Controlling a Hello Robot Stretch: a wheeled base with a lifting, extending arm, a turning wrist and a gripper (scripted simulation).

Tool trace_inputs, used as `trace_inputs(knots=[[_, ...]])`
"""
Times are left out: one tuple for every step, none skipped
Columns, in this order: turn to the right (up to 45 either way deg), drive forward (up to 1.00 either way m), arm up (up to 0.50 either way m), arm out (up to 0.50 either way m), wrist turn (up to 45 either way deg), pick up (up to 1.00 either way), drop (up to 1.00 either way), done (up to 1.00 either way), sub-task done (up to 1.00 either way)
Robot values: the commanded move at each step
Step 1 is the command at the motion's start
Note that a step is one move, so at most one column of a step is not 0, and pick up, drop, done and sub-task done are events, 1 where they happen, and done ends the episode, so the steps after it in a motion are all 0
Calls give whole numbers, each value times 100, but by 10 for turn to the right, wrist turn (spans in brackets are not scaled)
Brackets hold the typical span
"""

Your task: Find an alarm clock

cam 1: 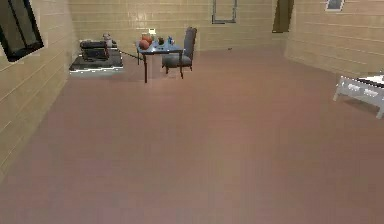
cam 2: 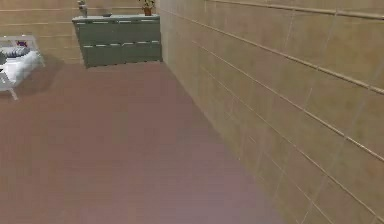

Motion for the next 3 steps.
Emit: trace_inputs(knots=[[0,100,0,0,0,0,0,0,0],[0,100,0,0,0,0,0,0,0],[30,0,0,0,0,0,0,0,0]])
